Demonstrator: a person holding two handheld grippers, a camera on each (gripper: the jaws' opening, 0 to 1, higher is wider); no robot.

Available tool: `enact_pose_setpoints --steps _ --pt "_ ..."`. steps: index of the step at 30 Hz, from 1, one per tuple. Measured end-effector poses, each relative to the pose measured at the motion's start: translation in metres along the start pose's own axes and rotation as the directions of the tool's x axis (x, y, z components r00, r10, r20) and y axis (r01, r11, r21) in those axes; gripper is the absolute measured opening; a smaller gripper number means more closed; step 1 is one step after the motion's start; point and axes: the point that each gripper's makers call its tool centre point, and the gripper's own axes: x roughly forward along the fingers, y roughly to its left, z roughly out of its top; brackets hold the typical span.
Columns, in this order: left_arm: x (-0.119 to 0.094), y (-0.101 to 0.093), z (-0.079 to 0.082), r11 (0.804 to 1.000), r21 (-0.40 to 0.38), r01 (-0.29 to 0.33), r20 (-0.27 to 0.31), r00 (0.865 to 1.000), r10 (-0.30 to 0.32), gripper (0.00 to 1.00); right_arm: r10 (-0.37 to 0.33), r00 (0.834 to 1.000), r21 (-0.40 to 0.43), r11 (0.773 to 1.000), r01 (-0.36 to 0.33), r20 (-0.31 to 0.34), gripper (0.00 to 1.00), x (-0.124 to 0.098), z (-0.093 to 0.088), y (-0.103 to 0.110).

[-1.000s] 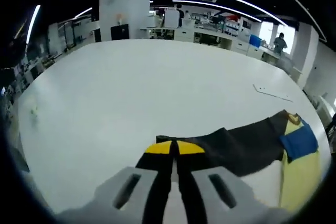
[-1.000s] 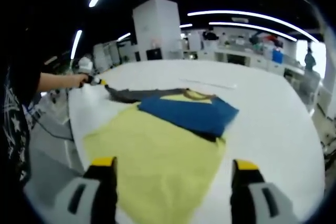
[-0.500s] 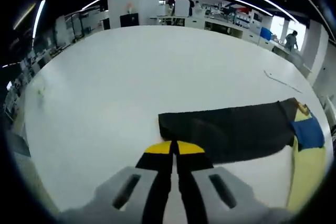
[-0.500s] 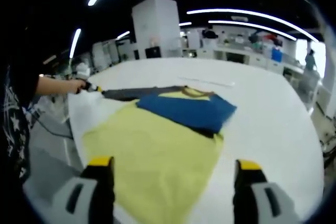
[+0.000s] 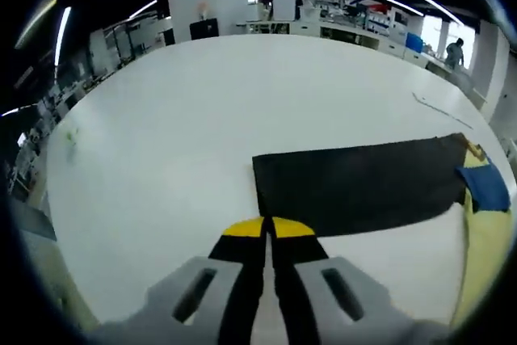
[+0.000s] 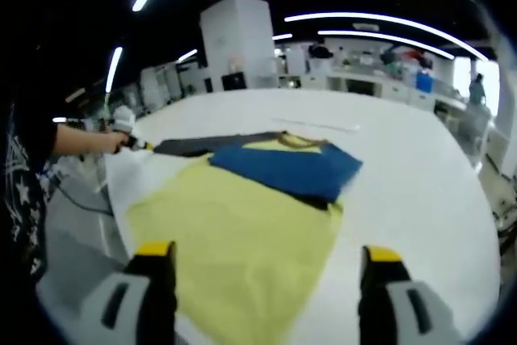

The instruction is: Fold the garment on the visible template until the final outline fits inside the template.

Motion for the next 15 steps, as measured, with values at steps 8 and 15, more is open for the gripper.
enact_pose_setpoints --steps 8,15 --pt "-0.005 0.002 0.011 1.0 0.03 0.004 0.078 0.997 -0.006 0.02 -0.006 1.0 0.007 1.0 0.006 -0.001 0.94 -0.002 -0.001 0.0" --pt "0.0 -0.004 0.014 0.999 0.041 0.012 0.091 0.996 -0.016 0.21 -0.005 1.0 0.013 1.0 0.005 -0.006 0.94 -0.001 -0.003 -0.001"
